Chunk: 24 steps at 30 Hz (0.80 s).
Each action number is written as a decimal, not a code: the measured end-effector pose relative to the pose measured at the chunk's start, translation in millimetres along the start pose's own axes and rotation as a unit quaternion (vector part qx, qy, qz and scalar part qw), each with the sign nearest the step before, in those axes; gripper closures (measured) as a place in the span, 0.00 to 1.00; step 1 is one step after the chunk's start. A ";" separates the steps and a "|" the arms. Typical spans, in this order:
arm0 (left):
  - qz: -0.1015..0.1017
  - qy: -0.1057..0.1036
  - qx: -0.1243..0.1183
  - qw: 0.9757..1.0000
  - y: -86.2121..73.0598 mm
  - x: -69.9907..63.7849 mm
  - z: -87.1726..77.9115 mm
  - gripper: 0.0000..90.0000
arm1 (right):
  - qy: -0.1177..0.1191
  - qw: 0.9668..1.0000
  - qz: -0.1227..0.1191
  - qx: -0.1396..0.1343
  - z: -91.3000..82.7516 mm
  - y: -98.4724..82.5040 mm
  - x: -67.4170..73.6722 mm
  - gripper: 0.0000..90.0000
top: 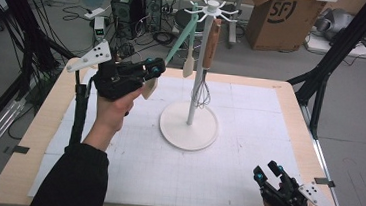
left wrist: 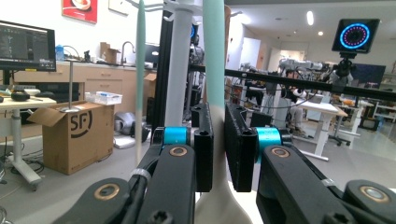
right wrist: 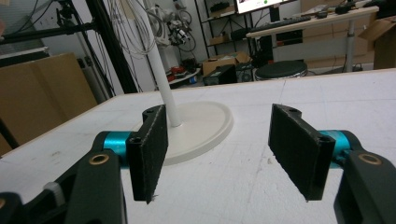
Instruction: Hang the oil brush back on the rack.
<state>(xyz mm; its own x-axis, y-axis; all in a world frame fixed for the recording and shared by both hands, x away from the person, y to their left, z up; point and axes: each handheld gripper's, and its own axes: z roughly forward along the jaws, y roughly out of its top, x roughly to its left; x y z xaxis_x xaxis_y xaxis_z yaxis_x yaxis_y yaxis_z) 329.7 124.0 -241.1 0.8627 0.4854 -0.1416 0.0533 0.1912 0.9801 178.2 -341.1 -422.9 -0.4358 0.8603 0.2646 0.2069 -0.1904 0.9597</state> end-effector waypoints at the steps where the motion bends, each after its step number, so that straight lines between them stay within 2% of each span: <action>1: 0.002 0.002 0.003 1.000 -0.2 -0.2 1.0 0.92 | 0.000 1.000 0.003 -0.001 0.1 0.0 0.2 0.41; 8: 0.014 0.013 0.011 1.000 -0.4 -2.5 3.9 0.92 | 0.001 1.000 0.004 -0.004 -1.3 0.6 -0.5 0.41; 15: 0.012 0.024 0.016 1.000 -1.8 -0.4 6.2 0.92 | 0.002 1.000 0.008 -0.005 -2.1 0.9 0.1 0.41; 24: 0.006 0.026 0.022 0.999 -4.9 1.1 13.0 0.91 | 0.002 1.000 0.008 -0.005 -2.4 0.8 -0.1 0.41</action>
<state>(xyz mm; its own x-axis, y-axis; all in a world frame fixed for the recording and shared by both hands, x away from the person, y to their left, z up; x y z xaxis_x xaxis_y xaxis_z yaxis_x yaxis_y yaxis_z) 337.0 112.5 -244.3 0.8359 0.5318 -0.1356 0.0654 0.1487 0.9867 176.3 -342.5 -421.9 -0.4354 0.8558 0.2795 0.2053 -0.2079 0.9564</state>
